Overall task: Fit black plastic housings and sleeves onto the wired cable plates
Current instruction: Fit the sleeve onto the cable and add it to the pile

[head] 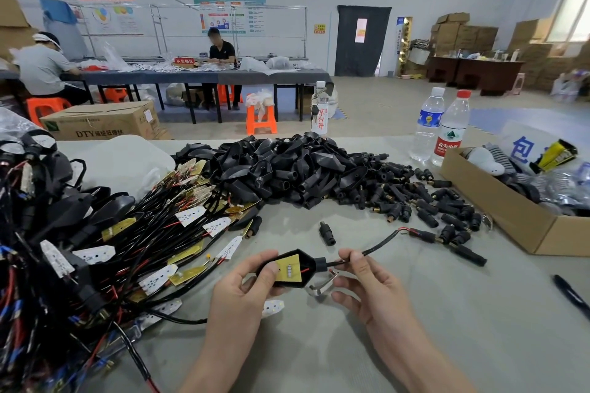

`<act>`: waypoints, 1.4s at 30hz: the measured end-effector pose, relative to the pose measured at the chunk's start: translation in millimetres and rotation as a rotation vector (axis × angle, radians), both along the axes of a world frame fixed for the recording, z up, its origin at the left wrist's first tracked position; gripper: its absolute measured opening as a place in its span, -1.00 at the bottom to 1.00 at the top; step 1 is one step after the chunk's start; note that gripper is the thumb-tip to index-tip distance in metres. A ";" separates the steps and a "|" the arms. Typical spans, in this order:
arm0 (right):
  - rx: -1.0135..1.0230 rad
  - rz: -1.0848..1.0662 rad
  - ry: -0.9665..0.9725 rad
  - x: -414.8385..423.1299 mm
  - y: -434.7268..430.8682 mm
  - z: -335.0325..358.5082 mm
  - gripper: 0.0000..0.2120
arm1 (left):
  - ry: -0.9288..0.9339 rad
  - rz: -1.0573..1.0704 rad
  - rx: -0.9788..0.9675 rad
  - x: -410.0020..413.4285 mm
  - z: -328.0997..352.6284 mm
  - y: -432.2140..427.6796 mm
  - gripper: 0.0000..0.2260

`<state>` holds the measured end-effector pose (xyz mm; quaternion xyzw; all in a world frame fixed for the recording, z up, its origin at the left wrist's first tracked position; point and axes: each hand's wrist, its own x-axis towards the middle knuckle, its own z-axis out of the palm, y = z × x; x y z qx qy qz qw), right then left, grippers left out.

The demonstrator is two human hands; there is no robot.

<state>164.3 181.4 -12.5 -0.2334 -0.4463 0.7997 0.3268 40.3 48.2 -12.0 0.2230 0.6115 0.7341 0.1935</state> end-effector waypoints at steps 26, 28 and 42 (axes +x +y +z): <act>0.248 0.045 -0.075 3.7 0.9 0.8 -0.86 | 1.051 0.282 -0.379 4.0 -8.3 -4.7 -0.71; 0.285 0.100 -0.077 1.8 -4.6 0.6 -0.85 | 0.953 0.069 -0.380 16.4 -11.1 3.5 -0.74; 0.852 0.004 -0.455 3.2 0.3 -12.2 -0.85 | 0.522 -0.033 -0.250 5.9 -21.8 6.0 -0.88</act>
